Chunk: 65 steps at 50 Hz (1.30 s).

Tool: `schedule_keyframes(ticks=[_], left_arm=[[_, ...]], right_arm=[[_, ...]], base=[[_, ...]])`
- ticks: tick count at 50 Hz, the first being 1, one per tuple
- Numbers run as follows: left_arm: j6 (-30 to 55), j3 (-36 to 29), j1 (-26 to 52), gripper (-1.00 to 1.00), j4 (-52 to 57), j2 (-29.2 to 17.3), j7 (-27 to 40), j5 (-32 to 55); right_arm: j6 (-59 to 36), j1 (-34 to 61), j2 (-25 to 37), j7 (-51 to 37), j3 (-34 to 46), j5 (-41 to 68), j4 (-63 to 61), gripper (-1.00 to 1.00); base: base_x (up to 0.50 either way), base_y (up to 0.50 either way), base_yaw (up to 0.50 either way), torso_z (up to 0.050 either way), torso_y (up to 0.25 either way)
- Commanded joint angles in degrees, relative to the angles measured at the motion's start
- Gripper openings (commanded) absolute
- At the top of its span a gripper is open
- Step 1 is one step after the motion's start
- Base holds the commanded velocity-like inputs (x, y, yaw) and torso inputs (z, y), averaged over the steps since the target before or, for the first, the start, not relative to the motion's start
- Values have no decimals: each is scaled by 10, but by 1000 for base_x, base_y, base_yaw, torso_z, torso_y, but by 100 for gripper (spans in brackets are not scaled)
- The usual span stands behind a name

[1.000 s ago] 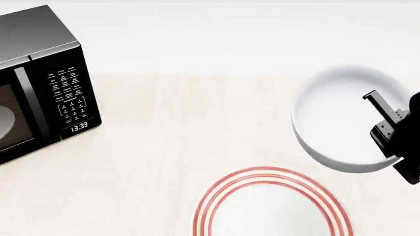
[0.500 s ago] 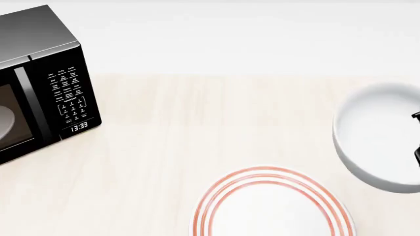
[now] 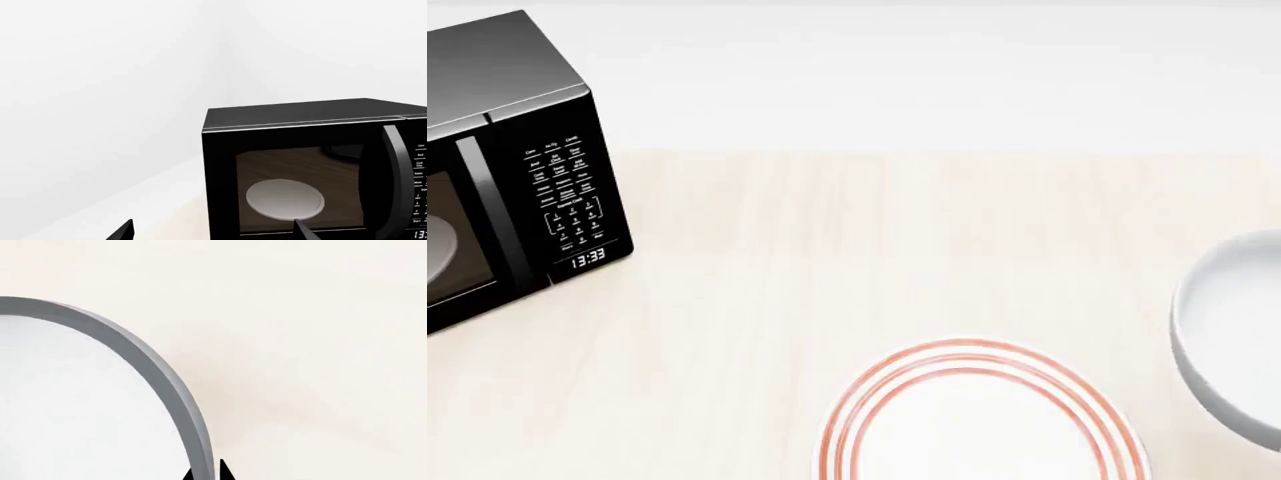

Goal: Put the white bowl to the right of the plate.

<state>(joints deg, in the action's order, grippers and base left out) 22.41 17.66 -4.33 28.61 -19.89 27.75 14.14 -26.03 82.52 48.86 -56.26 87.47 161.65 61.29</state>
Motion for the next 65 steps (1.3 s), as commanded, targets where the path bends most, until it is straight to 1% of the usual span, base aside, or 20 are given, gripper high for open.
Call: schedule_keyframes(ticks=[1, 7, 22, 27, 33, 34, 44, 46, 50, 52, 54, 55, 58, 60, 61, 65], left_arm=[[-1, -3, 0, 100, -1, 0, 3, -2], [-1, -7, 0, 100, -2, -1, 5, -5], [-1, -7, -2, 100, -1, -2, 6, -4], [-1, -8, -2, 100, -1, -3, 7, -4], [0, -9, -3, 100, 1, -3, 8, -4], [0, -9, -3, 100, 1, -3, 9, -4], [0, -9, -4, 100, 3, -4, 10, -3], [-1, -9, -5, 100, 3, -4, 10, -3], [-1, -10, -5, 100, 2, -5, 11, -3], [-2, -10, -6, 100, 4, -5, 11, -3], [-2, -10, -6, 100, 3, -5, 11, -3], [-2, -11, -5, 100, 3, -5, 12, -4], [-2, -10, -6, 100, 4, -5, 11, -3], [-3, -10, -7, 100, 4, -5, 12, -3], [-4, -11, -7, 100, 4, -5, 12, -3], [-5, -10, -11, 100, 10, -5, 12, -2]], right_arm=[[-21, -34, -9, 30, -15, 6, 61, -100], [-59, -46, -40, 48, -9, 3, 133, -100], [-51, -50, -37, 53, 1, 2, 127, -100], [-52, -43, -40, 71, 12, -13, 131, -100], [-31, -37, -39, 84, 20, -29, 122, -100], [-23, -37, -38, 83, 21, -32, 119, 100], [-20, -36, -38, 88, 22, -36, 110, 100], [-8, -36, -31, 84, 20, -38, 92, 100], [44, -35, -4, 70, 19, -50, 19, 100], [112, -29, 27, 52, 20, -73, -61, 100], [158, -25, 51, 35, 19, -88, -123, 100], [199, -21, 68, 19, 20, -105, -167, 100], [328, -3, 122, -50, 27, -184, -308, 100], [376, 6, 143, -84, 32, -225, -364, 100], [416, 16, 162, -117, 36, -266, -412, 100], [472, 43, 204, -183, 39, -357, -531, 100]], base=[[0, 0, 0, 0, 0], [0, 0, 0, 0, 0], [0, 0, 0, 0, 1], [0, 0, 0, 0, 0], [0, 0, 0, 0, 2], [0, 0, 0, 0, 0], [0, 0, 0, 0, 0], [0, 0, 0, 0, 0], [0, 0, 0, 0, 0], [0, 0, 0, 0, 0], [0, 0, 0, 0, 0], [0, 0, 0, 0, 0], [0, 0, 0, 0, 0], [0, 0, 0, 0, 0], [0, 0, 0, 0, 0], [0, 0, 0, 0, 0]])
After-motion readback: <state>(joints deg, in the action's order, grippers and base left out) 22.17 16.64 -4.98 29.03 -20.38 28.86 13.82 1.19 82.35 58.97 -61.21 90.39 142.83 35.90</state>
